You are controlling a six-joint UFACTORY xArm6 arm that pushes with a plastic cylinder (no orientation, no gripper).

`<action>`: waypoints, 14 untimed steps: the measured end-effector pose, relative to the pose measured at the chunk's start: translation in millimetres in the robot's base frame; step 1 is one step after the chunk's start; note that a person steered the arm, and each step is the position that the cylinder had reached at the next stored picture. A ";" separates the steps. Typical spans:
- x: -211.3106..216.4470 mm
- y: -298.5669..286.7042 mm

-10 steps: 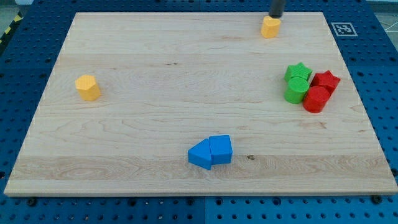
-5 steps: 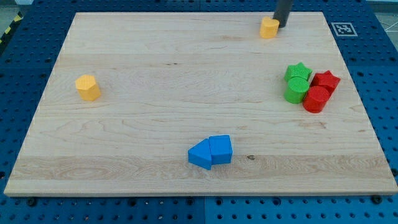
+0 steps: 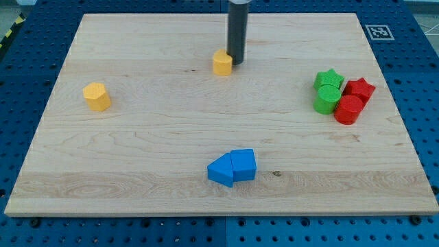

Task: Push the yellow heart closer to yellow hexagon

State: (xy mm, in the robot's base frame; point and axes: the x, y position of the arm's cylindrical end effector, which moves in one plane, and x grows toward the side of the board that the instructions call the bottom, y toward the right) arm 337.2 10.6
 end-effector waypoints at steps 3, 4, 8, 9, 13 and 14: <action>29.4 -96.9; 44.8 -114.1; 82.3 -101.9; 71.8 -132.1; -7.2 -151.4; -0.3 -179.4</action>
State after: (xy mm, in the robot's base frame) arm 336.9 -168.8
